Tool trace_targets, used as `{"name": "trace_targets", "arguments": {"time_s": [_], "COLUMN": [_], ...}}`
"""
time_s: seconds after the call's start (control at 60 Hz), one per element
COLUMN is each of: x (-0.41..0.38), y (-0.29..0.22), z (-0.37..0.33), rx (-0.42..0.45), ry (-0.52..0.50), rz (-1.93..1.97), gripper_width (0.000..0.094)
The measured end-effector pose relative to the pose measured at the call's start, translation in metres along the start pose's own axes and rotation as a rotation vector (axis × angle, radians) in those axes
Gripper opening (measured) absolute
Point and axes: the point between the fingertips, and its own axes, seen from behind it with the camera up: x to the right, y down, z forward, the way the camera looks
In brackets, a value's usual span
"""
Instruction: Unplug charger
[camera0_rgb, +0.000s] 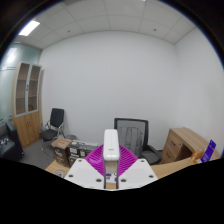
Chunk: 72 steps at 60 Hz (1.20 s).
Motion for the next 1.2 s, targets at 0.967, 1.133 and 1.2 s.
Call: {"name": "trace_targets", "arguments": {"time_s": [0.967,1.133,1.2], "x": [0.204,0.215,0.218], "y": [0.278,0.265,0.250], "z": [-0.049,-0.067,-0.082], "rx": [-0.462,-0.459,-0.448], "ry": [0.021,0.019,0.022], "rz": [0.414,0.251,0.190], "gripper_width": [0.0574,0.0855,0.0859]}}
